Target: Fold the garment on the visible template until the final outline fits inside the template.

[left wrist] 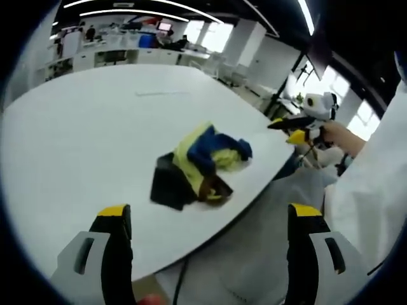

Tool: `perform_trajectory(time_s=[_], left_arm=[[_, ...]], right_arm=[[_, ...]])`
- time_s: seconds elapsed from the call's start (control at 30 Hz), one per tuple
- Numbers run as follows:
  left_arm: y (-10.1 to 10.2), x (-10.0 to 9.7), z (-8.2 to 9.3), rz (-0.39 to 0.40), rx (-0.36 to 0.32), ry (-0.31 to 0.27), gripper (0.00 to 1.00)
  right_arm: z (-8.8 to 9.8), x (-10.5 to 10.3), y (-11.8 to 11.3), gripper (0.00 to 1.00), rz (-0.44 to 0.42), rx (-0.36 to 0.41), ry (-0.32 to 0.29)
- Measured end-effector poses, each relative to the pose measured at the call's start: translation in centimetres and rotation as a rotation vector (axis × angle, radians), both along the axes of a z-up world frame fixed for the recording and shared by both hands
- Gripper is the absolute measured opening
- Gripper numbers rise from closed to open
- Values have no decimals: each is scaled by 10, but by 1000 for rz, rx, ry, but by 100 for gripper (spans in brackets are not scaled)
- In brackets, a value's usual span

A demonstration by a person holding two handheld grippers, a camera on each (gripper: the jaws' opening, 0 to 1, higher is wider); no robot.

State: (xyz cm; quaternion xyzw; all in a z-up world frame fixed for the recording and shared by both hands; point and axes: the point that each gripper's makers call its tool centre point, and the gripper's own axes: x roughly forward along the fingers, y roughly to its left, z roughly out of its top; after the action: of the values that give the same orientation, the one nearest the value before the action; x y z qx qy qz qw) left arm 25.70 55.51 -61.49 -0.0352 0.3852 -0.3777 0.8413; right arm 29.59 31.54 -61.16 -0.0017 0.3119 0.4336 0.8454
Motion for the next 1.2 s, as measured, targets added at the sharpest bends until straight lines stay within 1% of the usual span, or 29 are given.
perform_trajectory(time_s=[0.13, 0.33, 0.4, 0.5, 0.6, 0.83, 1.0, 1.2], left_arm=[[-1, 1, -3, 0, -2, 5, 99], [-2, 1, -6, -3, -6, 15, 99], [-4, 1, -8, -7, -5, 18, 99], [-5, 1, -9, -16, 1, 22, 99], [-7, 2, -10, -24, 7, 25, 99], [-12, 3, -14, -42, 14, 34, 99], [-15, 4, -17, -50, 15, 44, 99], [-14, 10, -21, -51, 16, 51, 99]], right_arm=[[-4, 0, 3, 55, 9, 1, 8], [-8, 3, 9, 52, 14, 27, 21], [-8, 4, 14, 49, 17, 53, 23], [-10, 5, 18, 44, 23, 72, 34], [-16, 6, 21, 44, 28, 74, 45], [-24, 8, 29, 42, 37, 96, 62], [-29, 11, 33, 41, 46, 97, 73], [-33, 16, 37, 40, 41, 109, 87]])
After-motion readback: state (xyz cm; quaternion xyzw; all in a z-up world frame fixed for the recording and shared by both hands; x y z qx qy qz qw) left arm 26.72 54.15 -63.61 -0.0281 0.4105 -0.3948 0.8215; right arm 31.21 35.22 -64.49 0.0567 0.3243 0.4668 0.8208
